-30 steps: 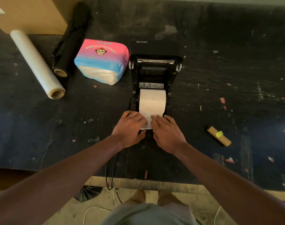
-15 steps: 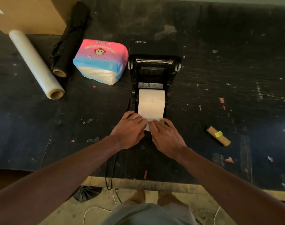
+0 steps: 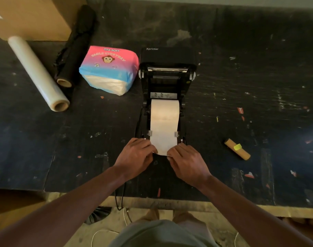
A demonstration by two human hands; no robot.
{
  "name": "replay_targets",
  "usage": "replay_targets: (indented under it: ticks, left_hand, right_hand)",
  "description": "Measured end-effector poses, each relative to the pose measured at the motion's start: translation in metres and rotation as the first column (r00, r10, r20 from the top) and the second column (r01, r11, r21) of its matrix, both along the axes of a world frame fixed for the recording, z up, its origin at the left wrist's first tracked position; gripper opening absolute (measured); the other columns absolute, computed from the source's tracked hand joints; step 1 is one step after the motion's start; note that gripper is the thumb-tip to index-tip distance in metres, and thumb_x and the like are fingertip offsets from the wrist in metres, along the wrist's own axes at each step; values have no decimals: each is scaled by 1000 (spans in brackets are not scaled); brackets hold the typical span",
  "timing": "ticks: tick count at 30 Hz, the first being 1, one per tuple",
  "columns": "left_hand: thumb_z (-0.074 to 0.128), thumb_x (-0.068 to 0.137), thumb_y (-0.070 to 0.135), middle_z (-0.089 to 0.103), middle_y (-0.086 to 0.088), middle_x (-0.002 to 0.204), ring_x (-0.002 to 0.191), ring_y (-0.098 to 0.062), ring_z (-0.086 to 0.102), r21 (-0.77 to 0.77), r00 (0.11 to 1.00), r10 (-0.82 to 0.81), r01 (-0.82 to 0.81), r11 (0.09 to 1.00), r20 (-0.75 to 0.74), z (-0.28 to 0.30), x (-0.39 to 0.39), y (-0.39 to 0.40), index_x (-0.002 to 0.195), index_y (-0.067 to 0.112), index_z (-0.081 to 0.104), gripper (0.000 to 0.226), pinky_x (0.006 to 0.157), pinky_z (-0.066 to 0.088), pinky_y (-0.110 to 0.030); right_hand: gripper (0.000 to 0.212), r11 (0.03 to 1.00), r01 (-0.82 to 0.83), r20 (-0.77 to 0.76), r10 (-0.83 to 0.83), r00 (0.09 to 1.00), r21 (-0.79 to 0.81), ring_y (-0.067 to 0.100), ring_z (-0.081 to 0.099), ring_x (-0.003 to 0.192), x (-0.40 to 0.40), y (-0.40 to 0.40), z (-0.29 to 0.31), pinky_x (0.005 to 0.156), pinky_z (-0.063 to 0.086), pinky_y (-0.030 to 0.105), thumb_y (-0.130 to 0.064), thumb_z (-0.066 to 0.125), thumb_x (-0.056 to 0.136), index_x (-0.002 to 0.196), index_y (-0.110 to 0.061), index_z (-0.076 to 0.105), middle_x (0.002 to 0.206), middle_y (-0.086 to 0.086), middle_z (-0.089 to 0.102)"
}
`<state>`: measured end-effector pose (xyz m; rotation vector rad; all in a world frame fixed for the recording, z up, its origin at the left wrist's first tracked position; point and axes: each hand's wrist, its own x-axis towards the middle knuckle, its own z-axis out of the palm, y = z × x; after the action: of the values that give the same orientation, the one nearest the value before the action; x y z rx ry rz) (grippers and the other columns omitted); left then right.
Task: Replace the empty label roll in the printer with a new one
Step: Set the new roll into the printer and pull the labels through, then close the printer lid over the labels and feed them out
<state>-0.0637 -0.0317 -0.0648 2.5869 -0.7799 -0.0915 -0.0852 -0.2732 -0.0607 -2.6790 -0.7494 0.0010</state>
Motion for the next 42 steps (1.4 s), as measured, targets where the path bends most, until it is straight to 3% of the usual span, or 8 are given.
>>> replay_targets:
  ticks: [3,8,21,25,29,34,38,42]
  left_hand:
    - [72,88,10,73,3,101,95,-13,68,-60,998,55,-56,997,-21,2,-5,-1,106,21,77,22,95,52,-34]
    - [74,88,10,74,3,104,98,-12,69,-60,998,56,-58,997,-34,6,-5,-1,107,20,79,22,96,49,-30]
    - [71,89,15,73,8,101,96,-7,66,-82,998,4,-9,997,-55,10,-25,5,106,24,77,20,95,53,-32]
    - [64,94,32,71,11,110,101,-1,64,-106,988,65,-80,991,-138,19,-20,6,115,26,76,25,95,53,-28]
    - [66,95,25,69,16,107,100,5,68,-276,935,271,-330,903,-230,48,30,12,118,26,71,23,85,54,-8]
    - [60,105,28,68,10,111,95,0,64,-440,764,594,-637,632,-253,100,140,10,125,19,68,23,69,40,4]
    - [58,103,40,61,1,141,120,-16,56,-374,711,553,-701,608,-433,125,202,-4,149,23,57,49,96,44,-21]
    - [56,102,50,59,-6,152,137,-28,55,-320,704,483,-686,654,-521,128,199,-14,151,20,56,58,108,44,-37]
  right_hand:
    - [40,999,43,-29,-44,999,-32,24,66,108,-2,-2,-2,90,58,41,-32,79,88,122,-15,68,118,7,70]
    - [22,996,61,-4,-61,998,-60,23,67,104,0,-3,-1,87,59,40,-14,76,88,110,-15,75,112,7,69]
    - [31,999,34,-31,-33,999,36,19,70,99,-30,-8,8,87,61,36,-8,79,84,115,-14,77,111,5,73]
    - [29,981,105,-128,-85,988,164,10,66,108,-21,-12,17,95,54,32,-28,65,94,121,-20,73,116,-2,72]
    - [22,840,420,-282,-335,899,343,-2,67,97,40,-19,50,84,54,19,-30,61,96,116,-26,70,108,-12,69]
    - [18,579,655,-359,-551,753,485,-11,66,69,157,-24,113,60,46,5,-29,58,104,93,-34,70,81,-18,68]
    - [40,554,735,-492,-549,675,391,8,58,68,218,-14,134,74,44,31,-47,52,103,76,-21,67,72,-6,61]
    - [48,594,717,-468,-549,692,365,7,58,64,215,-5,137,69,44,30,-52,51,104,64,-24,57,69,-4,59]
